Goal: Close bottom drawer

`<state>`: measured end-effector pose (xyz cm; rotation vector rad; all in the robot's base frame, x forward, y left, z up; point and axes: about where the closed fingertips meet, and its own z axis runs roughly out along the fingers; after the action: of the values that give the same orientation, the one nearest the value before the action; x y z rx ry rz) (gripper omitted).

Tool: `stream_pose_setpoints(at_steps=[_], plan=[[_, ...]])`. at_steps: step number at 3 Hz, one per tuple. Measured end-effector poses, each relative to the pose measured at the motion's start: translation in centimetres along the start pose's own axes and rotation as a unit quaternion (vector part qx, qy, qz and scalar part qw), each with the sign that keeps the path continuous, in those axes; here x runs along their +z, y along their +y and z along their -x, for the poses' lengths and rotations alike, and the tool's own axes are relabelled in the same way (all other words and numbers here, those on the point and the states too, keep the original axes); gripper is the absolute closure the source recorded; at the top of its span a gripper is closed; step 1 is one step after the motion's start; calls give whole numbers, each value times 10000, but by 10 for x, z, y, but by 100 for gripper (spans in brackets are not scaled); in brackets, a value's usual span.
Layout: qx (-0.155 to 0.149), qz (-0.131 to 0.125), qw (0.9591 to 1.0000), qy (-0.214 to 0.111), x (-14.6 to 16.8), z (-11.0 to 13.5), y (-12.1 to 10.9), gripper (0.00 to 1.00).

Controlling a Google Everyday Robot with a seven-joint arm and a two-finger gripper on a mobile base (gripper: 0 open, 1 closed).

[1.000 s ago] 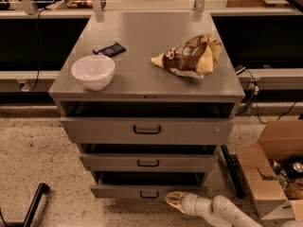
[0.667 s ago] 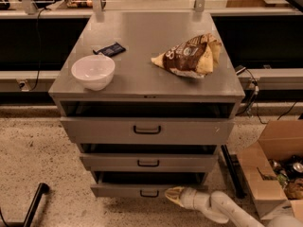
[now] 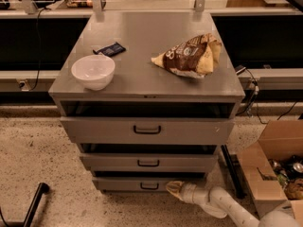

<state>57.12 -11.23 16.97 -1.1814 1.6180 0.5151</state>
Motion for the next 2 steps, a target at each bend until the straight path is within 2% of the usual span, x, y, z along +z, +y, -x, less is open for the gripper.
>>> stream_pose_setpoints(at_steps=[1, 2], plan=[[-57, 14, 10000, 26, -6, -7, -2, 100], [-167, 103, 9998, 37, -31, -5, 23, 100]])
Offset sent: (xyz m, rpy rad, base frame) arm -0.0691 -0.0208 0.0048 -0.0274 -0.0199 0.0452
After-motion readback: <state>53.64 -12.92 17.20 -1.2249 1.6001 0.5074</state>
